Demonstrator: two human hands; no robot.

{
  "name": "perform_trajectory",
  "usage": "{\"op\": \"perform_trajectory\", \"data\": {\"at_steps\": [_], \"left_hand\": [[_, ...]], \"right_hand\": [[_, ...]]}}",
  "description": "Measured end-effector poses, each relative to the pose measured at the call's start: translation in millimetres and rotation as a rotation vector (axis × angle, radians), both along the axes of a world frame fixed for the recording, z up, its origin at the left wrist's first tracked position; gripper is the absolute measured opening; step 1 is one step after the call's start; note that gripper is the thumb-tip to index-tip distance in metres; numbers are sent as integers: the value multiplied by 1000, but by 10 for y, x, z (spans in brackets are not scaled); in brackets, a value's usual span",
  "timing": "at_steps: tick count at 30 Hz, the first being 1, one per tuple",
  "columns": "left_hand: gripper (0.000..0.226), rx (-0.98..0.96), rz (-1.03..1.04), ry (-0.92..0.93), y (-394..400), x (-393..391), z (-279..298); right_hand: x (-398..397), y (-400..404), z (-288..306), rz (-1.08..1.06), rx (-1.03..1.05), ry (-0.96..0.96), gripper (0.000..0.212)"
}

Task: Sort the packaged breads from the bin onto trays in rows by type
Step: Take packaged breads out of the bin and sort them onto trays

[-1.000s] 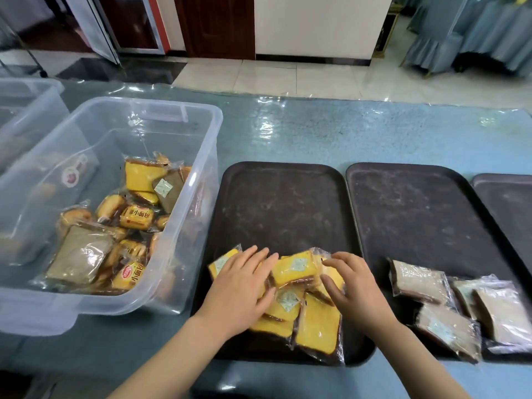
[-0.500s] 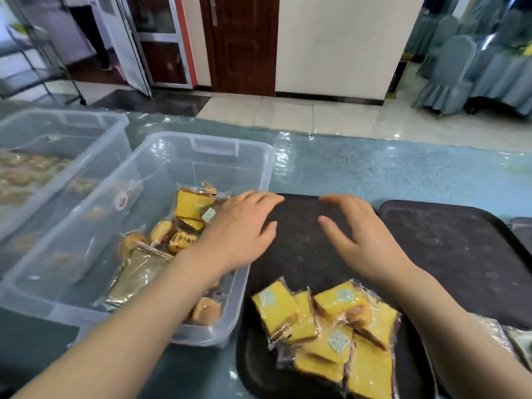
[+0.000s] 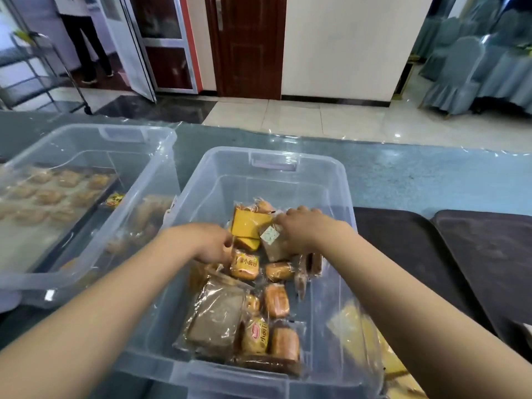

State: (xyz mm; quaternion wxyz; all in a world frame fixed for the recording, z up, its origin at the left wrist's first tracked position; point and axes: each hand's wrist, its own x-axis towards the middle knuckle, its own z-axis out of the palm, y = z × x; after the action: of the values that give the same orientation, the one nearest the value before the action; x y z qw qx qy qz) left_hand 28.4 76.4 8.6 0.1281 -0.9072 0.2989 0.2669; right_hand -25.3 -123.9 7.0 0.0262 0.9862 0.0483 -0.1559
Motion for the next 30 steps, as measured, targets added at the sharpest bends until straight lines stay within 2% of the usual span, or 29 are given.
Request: {"op": "perform_trajectory", "data": {"at_steps": [2, 4, 6, 11, 16, 20, 23, 30], "left_hand": [[48, -10, -30, 49, -15, 32, -105], [44, -38, -72, 116, -27, 23, -211], [44, -32, -127, 174, -42, -5, -284], [40, 33, -169, 235, -49, -8, -352], [33, 36, -205, 239, -24, 16, -333], [29, -109, -206, 220, 10, 81, -285], [20, -252, -128, 209, 79, 178, -262], [19, -599, 102, 32, 129, 289, -211]], "right_hand": [[300, 76, -163, -101, 24, 67, 53], [482, 62, -303, -231, 138, 58, 55], [532, -3, -445, -309, 146, 46, 58], [534, -23, -638, -349, 65, 123, 63], [529, -1, -592, -322, 37, 19, 50], [524, -17, -521, -280, 12, 30, 49], [535, -48, -467, -298, 68, 53, 40], [485, -157, -251, -435, 404, -88, 24]]}}
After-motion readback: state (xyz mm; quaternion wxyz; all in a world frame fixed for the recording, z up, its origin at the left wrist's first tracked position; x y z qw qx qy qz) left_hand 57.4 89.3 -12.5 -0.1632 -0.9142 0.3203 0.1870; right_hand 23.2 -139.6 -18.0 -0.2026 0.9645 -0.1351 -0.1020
